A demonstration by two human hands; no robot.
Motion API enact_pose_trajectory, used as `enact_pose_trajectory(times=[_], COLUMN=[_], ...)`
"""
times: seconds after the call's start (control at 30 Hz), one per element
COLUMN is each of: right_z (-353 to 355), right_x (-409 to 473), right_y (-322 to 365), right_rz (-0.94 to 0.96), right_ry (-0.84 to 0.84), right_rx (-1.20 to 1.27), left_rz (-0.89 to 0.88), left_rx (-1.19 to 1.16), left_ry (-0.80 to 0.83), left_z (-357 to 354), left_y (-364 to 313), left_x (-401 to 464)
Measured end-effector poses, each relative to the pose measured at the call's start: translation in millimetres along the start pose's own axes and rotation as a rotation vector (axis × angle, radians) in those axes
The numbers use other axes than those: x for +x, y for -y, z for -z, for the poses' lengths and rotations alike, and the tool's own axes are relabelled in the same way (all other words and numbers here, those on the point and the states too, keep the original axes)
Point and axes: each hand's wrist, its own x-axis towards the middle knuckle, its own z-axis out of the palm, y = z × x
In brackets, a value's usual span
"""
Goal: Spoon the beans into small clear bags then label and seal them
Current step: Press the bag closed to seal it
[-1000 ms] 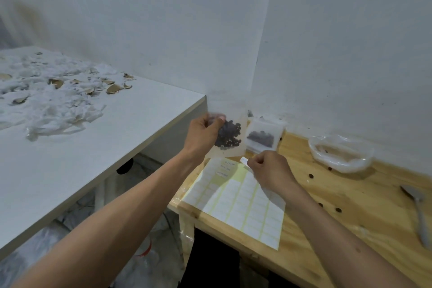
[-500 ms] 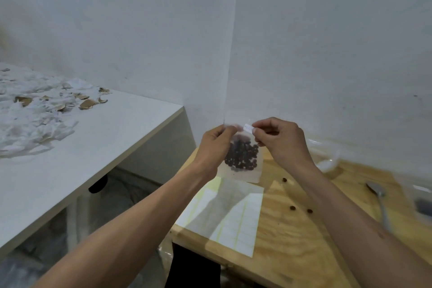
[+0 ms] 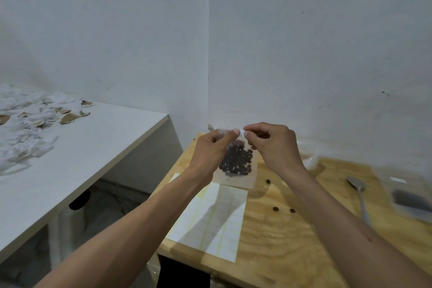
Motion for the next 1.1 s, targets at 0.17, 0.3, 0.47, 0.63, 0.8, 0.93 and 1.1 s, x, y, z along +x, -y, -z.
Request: enact_pose_trajectory(times=[0.17, 0.3, 0.47, 0.63, 0.8, 0.93, 1.1], right_z=[4, 12, 22, 36, 51, 67, 86], right_x=[-2, -6, -5, -5, -8, -11, -16], right_y=[-2, -6, -15, -18, -21, -28, -40], right_rz=[-0.004, -0.099, -0.310, -0.290, -0.340, -0.334, -0.335], right_ry=[-0.013, -0.114, -0.057, -0.116, -0.124, -0.108, -0.198], right_rx=[-0.021, -0.029, 0.182, 0.331, 0.442, 0.399, 0.232], left_rz=[-0.015, -0.024, -0.057, -0.077, -0.021, -0.027, -0.071], left_rx=[0.013, -0.015, -0.028, -0.034, -0.096, -0.059, -0.046], left_ry=[0.007, 0.017, 0.075, 0.066, 0.109, 0.138, 0.129], left_z=[-7, -13, -26, -43, -59, -73, -108], left_y=[-5, -7, -9, -10, -18, -21, -12], left_x=[-3, -5, -5, -2, -1, 0, -2])
